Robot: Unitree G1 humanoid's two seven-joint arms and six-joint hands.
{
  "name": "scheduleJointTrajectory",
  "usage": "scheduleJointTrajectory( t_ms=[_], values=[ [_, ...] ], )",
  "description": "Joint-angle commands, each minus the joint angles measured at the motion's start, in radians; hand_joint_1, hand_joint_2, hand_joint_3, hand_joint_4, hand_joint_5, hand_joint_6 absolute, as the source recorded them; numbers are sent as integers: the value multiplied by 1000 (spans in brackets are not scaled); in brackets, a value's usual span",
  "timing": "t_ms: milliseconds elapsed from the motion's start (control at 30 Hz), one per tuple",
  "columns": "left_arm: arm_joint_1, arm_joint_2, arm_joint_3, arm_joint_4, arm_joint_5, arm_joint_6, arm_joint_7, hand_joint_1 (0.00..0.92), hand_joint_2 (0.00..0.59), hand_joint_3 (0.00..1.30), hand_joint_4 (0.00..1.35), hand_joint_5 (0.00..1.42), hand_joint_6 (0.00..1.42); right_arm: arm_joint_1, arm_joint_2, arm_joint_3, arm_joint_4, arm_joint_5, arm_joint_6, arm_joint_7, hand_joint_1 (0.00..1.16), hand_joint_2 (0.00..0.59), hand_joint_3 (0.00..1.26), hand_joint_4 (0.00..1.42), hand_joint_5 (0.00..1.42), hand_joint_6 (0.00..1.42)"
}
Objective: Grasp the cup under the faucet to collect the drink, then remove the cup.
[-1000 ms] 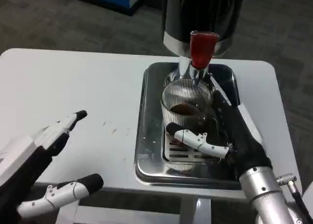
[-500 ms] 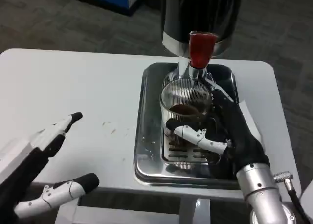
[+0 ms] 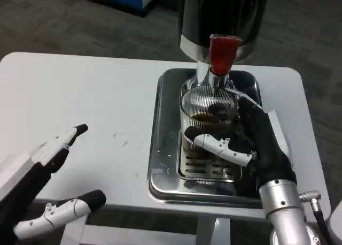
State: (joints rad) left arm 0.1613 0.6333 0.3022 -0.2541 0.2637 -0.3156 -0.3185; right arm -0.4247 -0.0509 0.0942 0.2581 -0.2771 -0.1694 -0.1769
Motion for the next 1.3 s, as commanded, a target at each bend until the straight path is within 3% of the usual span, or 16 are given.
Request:
scheduleJointTrajectory(
  t_ms=[33,967,1300],
  values=[
    [25,16,15,8,0,-22,3,0,101,0,0,0,0,27,1,-2,23,1,8,-4,806,159,410,514,632,528],
    [42,13,17,-21,0,-21,0,0,103,0,0,0,0,62,2,-7,-6,-32,-42,-89,859,151,621,642,860,915],
    [27,11,6,-19,4,-16,0,0,103,0,0,0,0,105,8,-9,-79,-44,-32,-101,901,140,675,715,923,1002]
  ],
)
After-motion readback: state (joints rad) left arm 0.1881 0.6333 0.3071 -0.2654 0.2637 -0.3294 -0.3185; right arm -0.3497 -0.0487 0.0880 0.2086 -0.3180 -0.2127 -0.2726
